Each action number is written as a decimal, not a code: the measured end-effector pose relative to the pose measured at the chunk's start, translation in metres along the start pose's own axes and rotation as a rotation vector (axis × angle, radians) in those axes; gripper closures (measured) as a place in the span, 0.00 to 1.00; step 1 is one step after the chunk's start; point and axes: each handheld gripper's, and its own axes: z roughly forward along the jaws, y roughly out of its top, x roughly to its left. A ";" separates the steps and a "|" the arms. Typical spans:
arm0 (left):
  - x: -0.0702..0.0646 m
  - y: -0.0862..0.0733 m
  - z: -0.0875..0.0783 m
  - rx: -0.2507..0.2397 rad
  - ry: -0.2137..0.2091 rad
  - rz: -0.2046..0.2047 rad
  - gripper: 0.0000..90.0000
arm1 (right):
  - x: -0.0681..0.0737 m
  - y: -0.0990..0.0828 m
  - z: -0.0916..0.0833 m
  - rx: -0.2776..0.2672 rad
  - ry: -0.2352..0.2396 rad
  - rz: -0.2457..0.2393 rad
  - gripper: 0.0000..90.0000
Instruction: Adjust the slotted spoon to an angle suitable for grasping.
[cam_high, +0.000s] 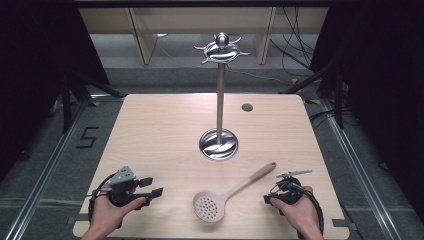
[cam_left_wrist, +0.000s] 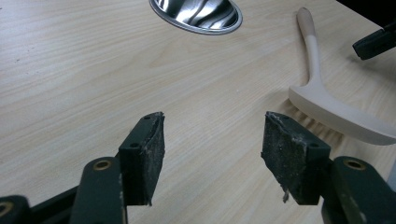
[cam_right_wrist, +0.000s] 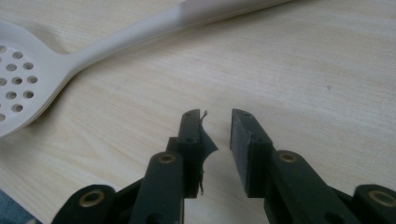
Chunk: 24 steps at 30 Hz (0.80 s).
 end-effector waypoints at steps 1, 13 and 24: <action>0.000 0.000 0.000 0.000 0.001 -0.002 0.43 | 0.000 0.000 0.000 -0.006 -0.015 0.009 0.82; 0.002 -0.002 0.000 0.008 0.007 0.000 0.44 | 0.010 0.015 0.003 0.007 -0.037 -0.049 1.00; 0.000 -0.009 -0.014 -0.005 0.032 -0.004 0.44 | 0.010 0.054 0.019 0.073 -0.123 -0.026 1.00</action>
